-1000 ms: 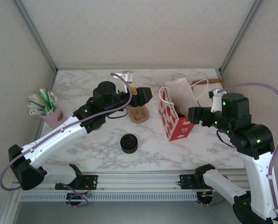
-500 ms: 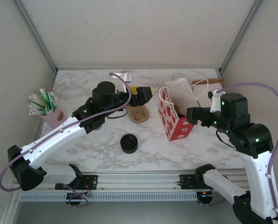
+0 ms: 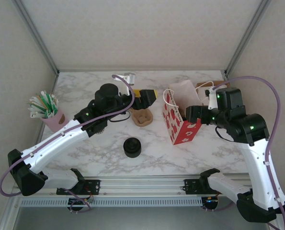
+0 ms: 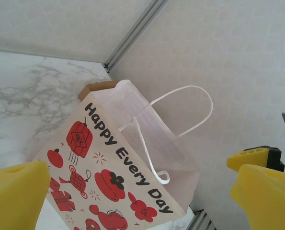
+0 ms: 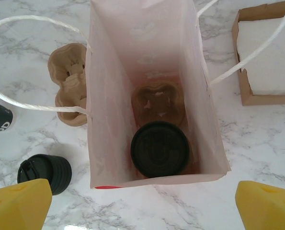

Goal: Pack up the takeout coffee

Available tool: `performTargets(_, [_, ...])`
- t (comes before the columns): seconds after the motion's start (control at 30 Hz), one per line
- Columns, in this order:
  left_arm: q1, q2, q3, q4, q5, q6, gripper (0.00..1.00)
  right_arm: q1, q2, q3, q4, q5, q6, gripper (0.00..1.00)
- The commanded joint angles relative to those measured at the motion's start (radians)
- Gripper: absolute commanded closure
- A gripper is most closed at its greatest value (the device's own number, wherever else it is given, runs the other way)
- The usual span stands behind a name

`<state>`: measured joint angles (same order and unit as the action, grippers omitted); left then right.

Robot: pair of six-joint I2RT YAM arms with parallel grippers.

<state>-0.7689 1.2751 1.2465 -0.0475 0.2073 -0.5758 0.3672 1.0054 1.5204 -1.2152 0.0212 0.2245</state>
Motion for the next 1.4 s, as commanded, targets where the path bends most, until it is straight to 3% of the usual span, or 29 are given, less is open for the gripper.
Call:
performTargets(0.0, [0.014,-0.008,-0.009,-0.006,-0.022,0.008,0.00,0.006,0.002,0.032,0.007,-0.021,0.007,0.01])
performTargets(0.2, [0.031,-0.038,-0.016,-0.047,-0.092,0.028,0.00,0.006,-0.006,0.029,0.004,-0.004,0.004,0.01])
performTargets(0.43, [0.066,-0.166,-0.096,-0.092,-0.285,0.050,0.00,0.006,-0.044,0.018,0.030,0.034,-0.002,0.01])
performTargets(0.63, [0.114,-0.314,-0.220,-0.123,-0.439,0.048,0.00,0.007,-0.150,-0.032,0.084,0.145,-0.012,0.01])
performTargets(0.83, [0.197,-0.396,-0.271,-0.207,-0.457,0.039,0.00,0.007,-0.226,-0.068,0.090,0.294,0.000,0.01])
performTargets(1.03, [0.263,-0.409,-0.260,-0.327,-0.516,0.053,0.00,0.007,-0.306,-0.159,0.070,0.362,0.041,0.01])
performTargets(1.17, [0.348,-0.400,-0.218,-0.438,-0.539,0.062,0.00,0.007,-0.346,-0.229,0.000,0.469,0.136,0.01])
performTargets(1.37, [0.506,-0.373,-0.162,-0.558,-0.491,0.093,0.00,0.007,-0.422,-0.374,-0.003,0.468,0.243,0.01])
